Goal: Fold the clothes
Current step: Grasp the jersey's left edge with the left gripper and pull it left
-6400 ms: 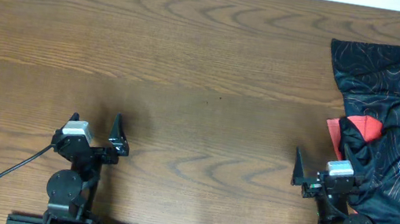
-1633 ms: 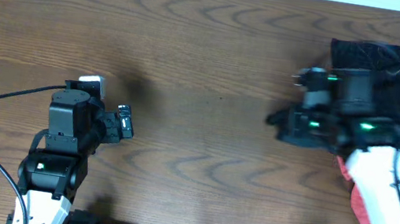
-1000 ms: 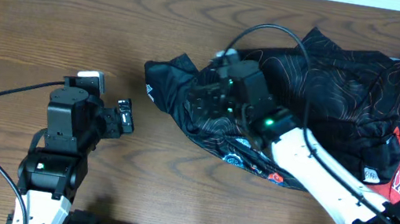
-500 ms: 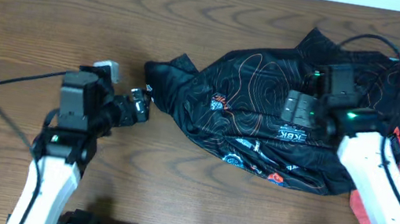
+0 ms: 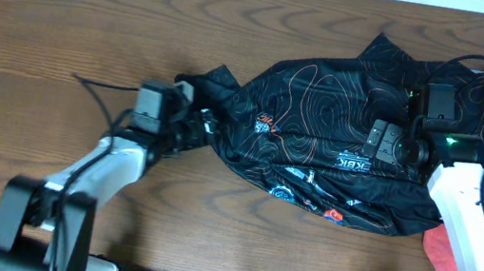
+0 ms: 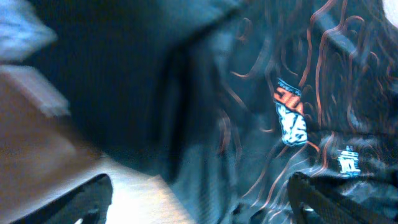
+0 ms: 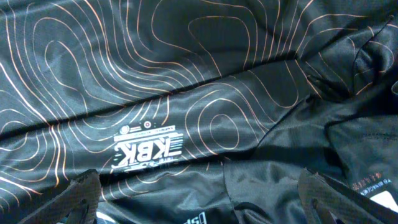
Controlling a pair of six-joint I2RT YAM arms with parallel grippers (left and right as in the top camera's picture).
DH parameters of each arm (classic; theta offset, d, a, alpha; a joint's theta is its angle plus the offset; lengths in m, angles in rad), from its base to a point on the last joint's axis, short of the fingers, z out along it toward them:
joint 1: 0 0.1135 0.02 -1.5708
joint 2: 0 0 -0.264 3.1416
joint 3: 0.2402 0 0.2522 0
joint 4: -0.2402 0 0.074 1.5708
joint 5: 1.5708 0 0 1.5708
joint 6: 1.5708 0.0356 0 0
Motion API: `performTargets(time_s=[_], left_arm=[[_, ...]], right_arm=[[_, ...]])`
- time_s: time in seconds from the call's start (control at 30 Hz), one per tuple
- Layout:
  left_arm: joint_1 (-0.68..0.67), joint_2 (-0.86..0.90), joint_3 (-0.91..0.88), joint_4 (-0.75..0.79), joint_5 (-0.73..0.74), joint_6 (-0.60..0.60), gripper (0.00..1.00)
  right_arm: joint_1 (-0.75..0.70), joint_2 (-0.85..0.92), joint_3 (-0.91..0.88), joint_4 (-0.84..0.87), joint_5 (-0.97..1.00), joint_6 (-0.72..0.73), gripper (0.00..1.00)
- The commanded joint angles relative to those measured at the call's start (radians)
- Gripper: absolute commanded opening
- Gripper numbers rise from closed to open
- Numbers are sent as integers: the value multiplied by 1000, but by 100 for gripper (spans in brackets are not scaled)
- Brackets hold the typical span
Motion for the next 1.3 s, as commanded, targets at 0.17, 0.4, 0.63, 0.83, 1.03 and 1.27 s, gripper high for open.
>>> performTargets(time_s=[0.17, 0.4, 0.63, 0.83, 1.03, 1.27], left_arm=[[-90, 97, 21, 100, -105, -11, 11], [-27, 45, 35, 176, -150, 26, 6], [233, -68, 150, 184, -252, 76, 6], [451, -78, 340, 124, -249, 110, 6], [477, -79, 402, -104, -18, 109, 8], [287, -30, 367, -428, 6, 110, 71]], right_arm=[[-7, -11, 7, -19, 10, 14, 99], [-10, -11, 6, -34, 10, 15, 99], [-21, -11, 6, -34, 10, 15, 99], [-21, -11, 7, -34, 9, 15, 99], [-21, -11, 6, -34, 5, 15, 99], [-21, -11, 7, -34, 2, 15, 99]])
